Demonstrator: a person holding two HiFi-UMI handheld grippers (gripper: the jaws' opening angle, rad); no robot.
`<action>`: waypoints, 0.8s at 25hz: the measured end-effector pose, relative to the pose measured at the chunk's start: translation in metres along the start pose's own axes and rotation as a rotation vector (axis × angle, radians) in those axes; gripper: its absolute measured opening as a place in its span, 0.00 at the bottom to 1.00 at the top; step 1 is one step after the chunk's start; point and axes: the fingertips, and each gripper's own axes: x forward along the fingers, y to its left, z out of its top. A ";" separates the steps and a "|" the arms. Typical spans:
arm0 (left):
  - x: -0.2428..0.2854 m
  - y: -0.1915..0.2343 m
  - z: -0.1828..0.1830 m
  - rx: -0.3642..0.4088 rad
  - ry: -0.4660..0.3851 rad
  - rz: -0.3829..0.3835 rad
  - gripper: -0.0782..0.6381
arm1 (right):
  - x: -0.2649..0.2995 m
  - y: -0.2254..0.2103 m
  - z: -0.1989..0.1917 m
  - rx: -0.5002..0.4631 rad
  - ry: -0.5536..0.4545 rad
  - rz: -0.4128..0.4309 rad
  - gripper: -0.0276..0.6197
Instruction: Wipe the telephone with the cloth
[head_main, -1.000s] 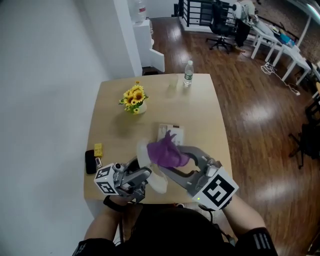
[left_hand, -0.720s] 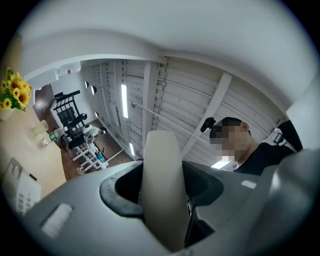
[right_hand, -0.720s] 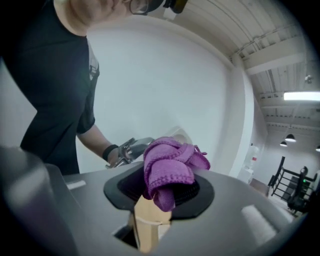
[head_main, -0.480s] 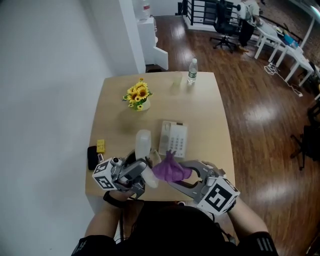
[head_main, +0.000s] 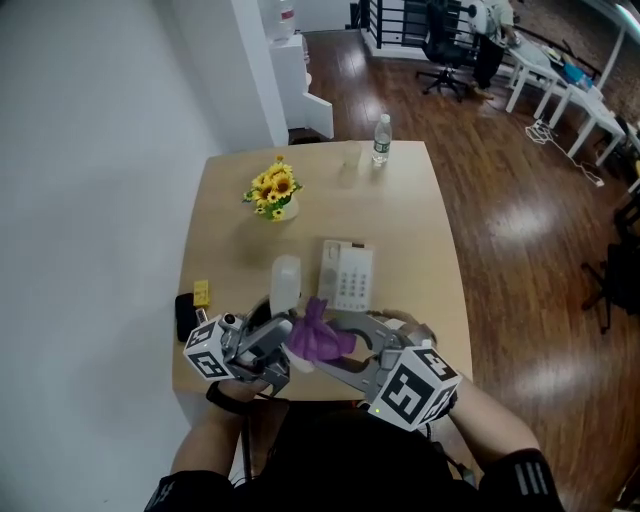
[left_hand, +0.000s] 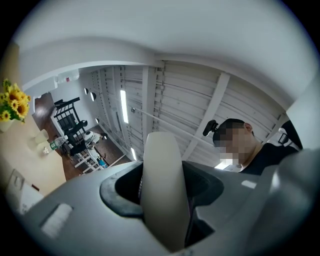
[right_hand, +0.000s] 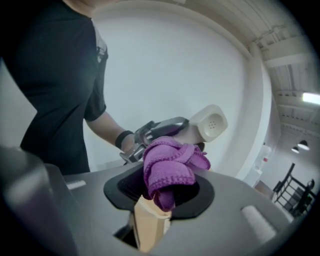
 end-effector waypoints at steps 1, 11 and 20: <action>-0.001 0.000 0.000 0.004 0.005 0.001 0.41 | 0.000 0.007 -0.001 -0.037 0.011 0.021 0.26; -0.011 -0.002 0.008 -0.042 -0.073 -0.028 0.41 | -0.013 0.034 -0.028 -0.034 0.032 0.183 0.26; -0.001 -0.006 0.028 -0.031 -0.149 -0.064 0.41 | -0.017 -0.017 -0.026 0.218 -0.158 -0.050 0.26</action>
